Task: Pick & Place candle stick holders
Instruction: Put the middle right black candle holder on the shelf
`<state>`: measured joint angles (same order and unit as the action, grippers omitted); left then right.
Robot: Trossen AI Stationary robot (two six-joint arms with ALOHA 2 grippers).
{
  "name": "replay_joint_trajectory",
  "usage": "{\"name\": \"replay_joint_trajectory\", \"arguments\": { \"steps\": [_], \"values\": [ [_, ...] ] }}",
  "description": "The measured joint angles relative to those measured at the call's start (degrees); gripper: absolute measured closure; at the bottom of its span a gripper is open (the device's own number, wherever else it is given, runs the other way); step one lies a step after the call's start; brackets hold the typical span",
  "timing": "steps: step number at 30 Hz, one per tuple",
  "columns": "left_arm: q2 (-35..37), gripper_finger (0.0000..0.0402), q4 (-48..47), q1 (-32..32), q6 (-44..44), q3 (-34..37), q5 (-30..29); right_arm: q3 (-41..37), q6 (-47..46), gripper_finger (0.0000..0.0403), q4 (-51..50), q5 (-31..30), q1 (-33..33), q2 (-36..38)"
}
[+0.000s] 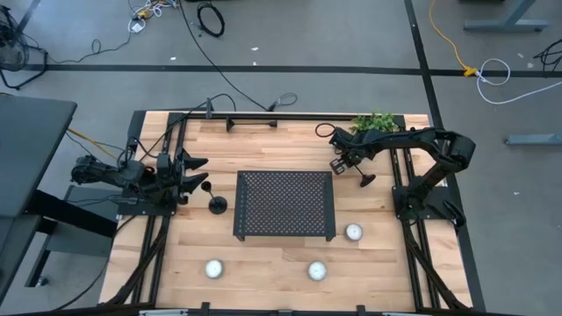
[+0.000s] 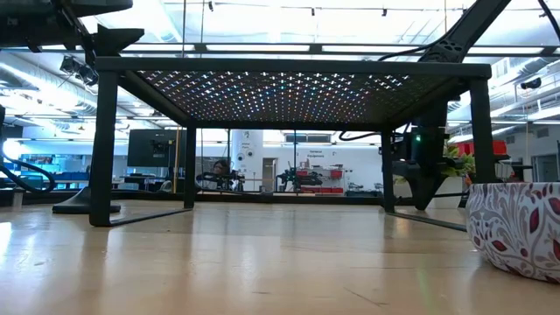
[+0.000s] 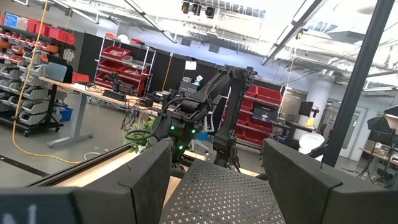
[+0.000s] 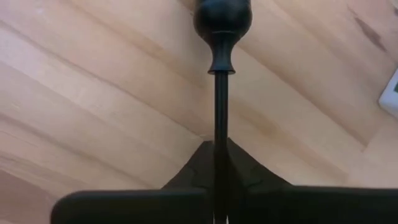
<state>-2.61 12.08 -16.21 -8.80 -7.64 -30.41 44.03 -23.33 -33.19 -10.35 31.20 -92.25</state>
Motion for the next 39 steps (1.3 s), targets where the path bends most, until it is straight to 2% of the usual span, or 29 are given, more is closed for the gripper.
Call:
{"name": "replay_joint_trajectory", "arguments": {
  "steps": [14,23,30,39],
  "values": [
    [0.0,0.0149,0.0,0.0,0.0,0.0,0.0,-0.3,1.4,0.0401,2.0,1.1,0.0,2.3],
    [0.0,0.0149,0.0,0.0,0.0,0.0,0.0,-0.2,1.9,0.0401,6.5,2.7,-0.7,10.3],
    [0.0,0.0149,0.0,0.0,0.0,0.0,0.0,-0.1,1.4,0.0401,8.3,2.9,-2.7,19.1],
    [0.0,0.0149,0.0,0.0,0.0,0.0,0.0,-0.1,1.4,0.0401,19.1,7.0,-8.2,27.3]
  ]
}}
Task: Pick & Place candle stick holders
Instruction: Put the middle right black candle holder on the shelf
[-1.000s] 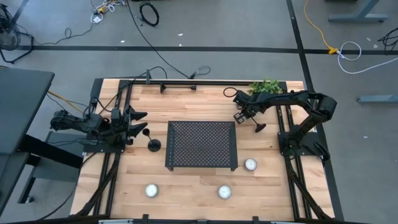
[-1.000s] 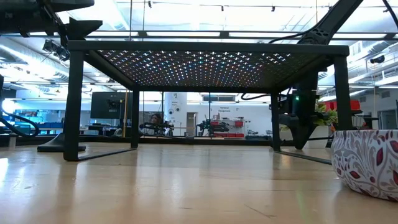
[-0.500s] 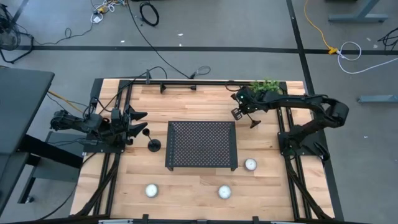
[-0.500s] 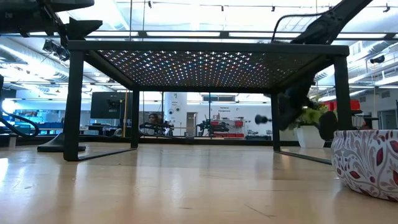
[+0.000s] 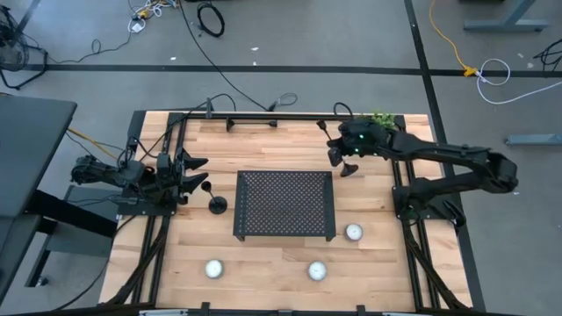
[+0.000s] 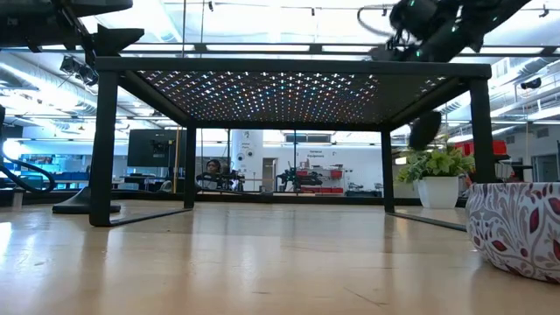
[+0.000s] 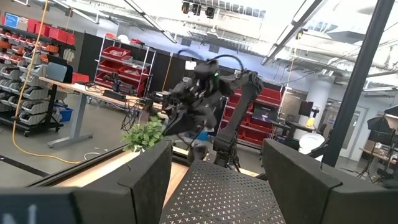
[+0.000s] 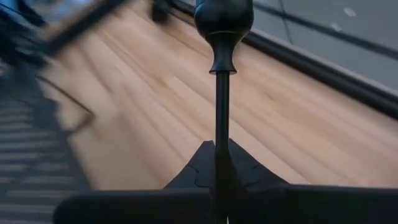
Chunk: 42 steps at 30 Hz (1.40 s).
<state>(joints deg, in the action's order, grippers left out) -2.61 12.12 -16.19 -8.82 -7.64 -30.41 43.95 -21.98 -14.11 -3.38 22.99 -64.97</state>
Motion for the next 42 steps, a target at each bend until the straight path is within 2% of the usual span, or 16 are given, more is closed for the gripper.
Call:
{"name": "replay_joint_trajectory", "arguments": {
  "steps": [16,27,32,36,42],
  "values": [
    [0.0,0.0149,0.0,0.0,0.0,0.0,0.0,0.0,2.2,0.0401,13.2,-0.2,-6.4,2.9],
    [0.0,0.0149,-0.2,0.0,0.0,0.0,0.0,0.1,8.2,0.0401,25.2,-0.8,-14.5,2.8],
    [0.0,0.0149,-0.4,0.0,0.0,0.0,0.0,0.1,12.2,0.0401,29.9,-4.7,-19.6,2.0],
    [0.0,0.0149,-0.5,0.0,0.0,0.0,0.0,-0.8,14.9,0.0401,34.5,-10.7,-23.7,1.3],
    [0.0,0.0149,-0.5,0.0,0.0,0.0,0.0,-8.6,17.9,0.0401,49.8,-14.3,-27.7,1.3]
  ]
}}
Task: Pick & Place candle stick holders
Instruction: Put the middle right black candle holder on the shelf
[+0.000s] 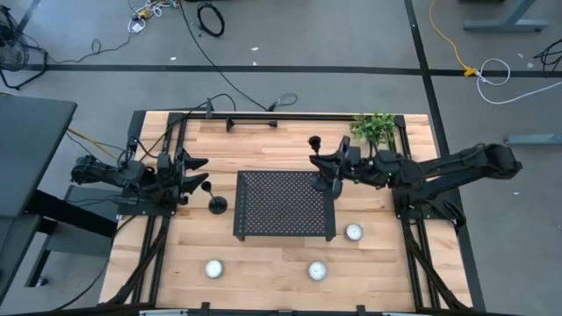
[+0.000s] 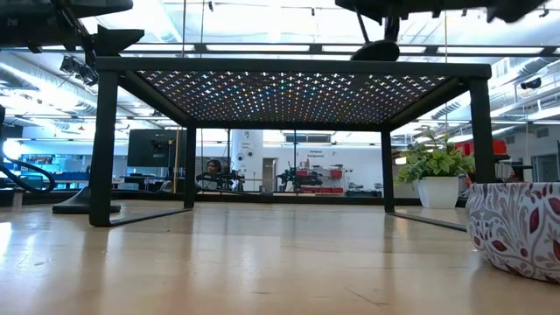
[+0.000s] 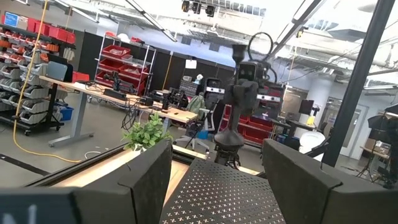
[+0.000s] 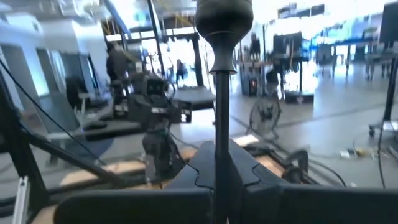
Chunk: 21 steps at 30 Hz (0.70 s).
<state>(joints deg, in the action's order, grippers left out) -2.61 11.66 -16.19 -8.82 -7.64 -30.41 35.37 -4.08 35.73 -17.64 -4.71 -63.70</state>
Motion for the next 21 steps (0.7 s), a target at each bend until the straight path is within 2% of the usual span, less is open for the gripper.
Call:
{"name": "replay_joint_trajectory", "arguments": {
  "steps": [7,15,21],
  "values": [
    [0.0,0.0149,0.0,0.0,0.0,0.0,0.0,-9.4,0.1,0.0401,16.6,-3.9,-1.6,0.0],
    [0.0,0.0149,0.0,0.0,0.0,0.0,0.0,-11.9,2.5,0.0401,20.6,-3.5,-3.1,-0.2],
    [0.0,0.0149,0.0,0.0,0.0,0.0,0.0,-12.0,5.6,0.0401,26.3,-3.9,-3.7,-4.8]
  ]
}}
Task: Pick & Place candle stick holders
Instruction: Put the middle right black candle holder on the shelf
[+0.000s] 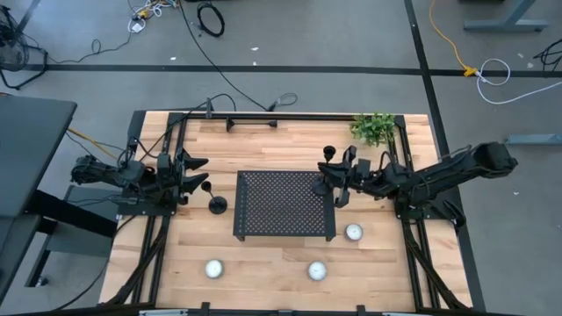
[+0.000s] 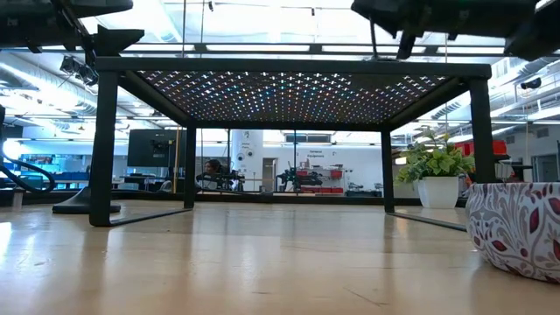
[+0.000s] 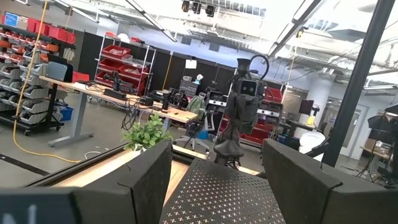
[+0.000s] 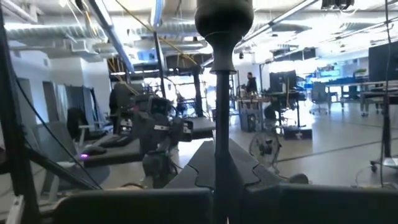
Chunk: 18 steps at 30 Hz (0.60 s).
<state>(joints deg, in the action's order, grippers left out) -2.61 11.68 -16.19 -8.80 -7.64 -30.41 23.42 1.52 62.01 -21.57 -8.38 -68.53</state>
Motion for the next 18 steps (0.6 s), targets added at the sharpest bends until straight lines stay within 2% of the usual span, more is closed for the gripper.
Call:
{"name": "replay_joint_trajectory", "arguments": {
  "steps": [4,9,18],
  "values": [
    [0.0,0.0149,0.0,0.0,0.0,0.0,0.0,0.0,2.2,0.0401,5.1,0.0,0.0,-3.7],
    [0.0,0.0149,0.0,0.0,0.0,0.0,0.0,0.0,3.7,0.0401,6.4,-1.1,0.0,-7.2],
    [0.0,0.0149,0.0,0.0,0.0,0.0,0.0,0.0,6.0,0.0400,8.3,-2.0,0.0,-8.5]
  ]
}}
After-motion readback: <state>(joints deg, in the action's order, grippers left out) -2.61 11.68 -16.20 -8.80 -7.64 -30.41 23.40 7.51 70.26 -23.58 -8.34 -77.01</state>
